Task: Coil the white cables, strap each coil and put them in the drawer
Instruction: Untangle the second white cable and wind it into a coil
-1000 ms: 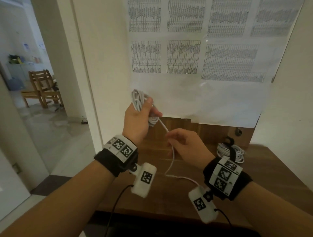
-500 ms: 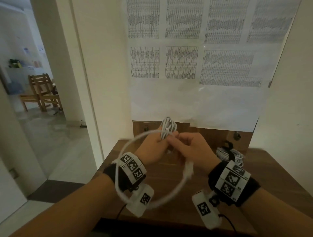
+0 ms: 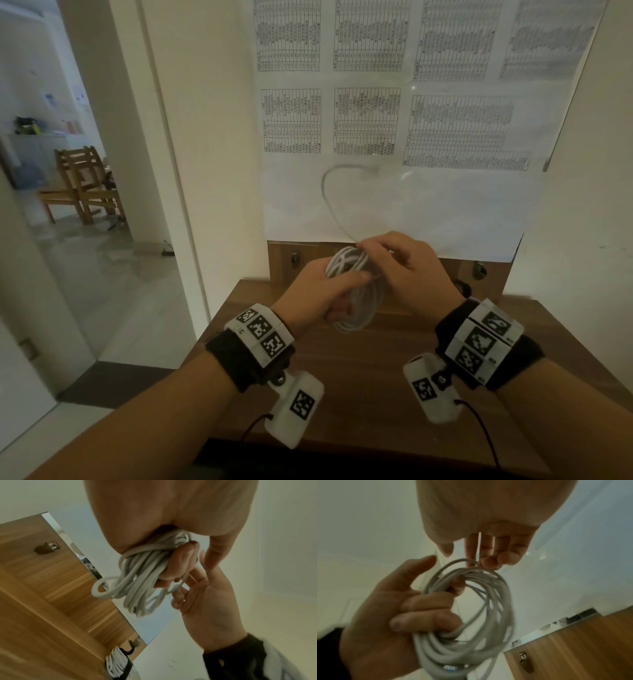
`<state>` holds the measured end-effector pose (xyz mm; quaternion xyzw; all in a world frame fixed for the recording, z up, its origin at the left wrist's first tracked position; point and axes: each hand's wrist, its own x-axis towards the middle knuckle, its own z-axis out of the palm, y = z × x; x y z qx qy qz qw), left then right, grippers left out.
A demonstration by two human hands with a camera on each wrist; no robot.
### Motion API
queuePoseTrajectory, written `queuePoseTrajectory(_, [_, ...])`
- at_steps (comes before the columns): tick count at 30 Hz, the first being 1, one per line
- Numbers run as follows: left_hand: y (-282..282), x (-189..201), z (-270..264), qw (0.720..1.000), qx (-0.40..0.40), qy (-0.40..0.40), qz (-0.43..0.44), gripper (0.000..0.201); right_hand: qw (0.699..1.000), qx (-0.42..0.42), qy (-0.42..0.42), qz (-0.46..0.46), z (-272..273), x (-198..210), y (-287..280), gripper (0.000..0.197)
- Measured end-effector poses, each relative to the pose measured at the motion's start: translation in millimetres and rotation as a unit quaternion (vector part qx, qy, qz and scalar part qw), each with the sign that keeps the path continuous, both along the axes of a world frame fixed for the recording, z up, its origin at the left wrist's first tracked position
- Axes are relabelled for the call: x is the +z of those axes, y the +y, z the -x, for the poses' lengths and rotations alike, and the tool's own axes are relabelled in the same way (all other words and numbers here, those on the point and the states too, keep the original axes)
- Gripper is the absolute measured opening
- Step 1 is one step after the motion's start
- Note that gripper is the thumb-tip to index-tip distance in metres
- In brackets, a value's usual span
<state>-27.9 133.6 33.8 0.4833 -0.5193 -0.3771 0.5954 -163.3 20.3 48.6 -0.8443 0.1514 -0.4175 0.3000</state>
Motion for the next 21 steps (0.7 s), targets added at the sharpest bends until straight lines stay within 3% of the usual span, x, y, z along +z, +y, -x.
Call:
queuePoseTrajectory(2, [2, 5, -3, 0.998, -0.016, 0.057, -0.006, 0.013, 0.999, 0.028, 0.030, 0.005, 5, 1, -3, 0.048])
queuePoseTrajectory(5, [6, 11, -6, 0.986, -0.054, 0.158, -0.022, 0.014, 0.990, 0.108, 0.073, -0.052, 9, 1, -3, 0.054])
queuePoseTrajectory(8, [9, 14, -12, 0.961, -0.142, 0.237, -0.026, 0.025, 0.972, 0.169, 0.069, -0.147, 9, 2, 2, 0.053])
queuePoseTrajectory(11, [10, 12, -17, 0.949, -0.195, 0.246, -0.029, 0.035, 0.966, 0.178, 0.067, -0.176, 5, 4, 6, 0.041])
queuePoseTrajectory(13, [9, 10, -16, 0.958, -0.170, 0.227, -0.029, 0.038, 0.963, 0.168, 0.042, -0.206, -1, 2, 8, 0.028])
queuePoseTrajectory(17, [0, 12, -10, 0.983, -0.017, 0.180, -0.019, 0.019, 0.951, 0.127, -0.052, -0.276, -11, 2, 20, 0.015])
queuePoseTrajectory(18, [-2, 12, -9, 0.982, 0.009, 0.190, -0.018, 0.023, 0.949, 0.110, -0.072, -0.287, -12, 3, 21, 0.013])
queuePoseTrajectory(21, [-5, 7, -2, 0.971, 0.000, 0.237, -0.012, 0.016, 0.943, 0.071, -0.093, -0.313, -17, 5, 20, 0.008])
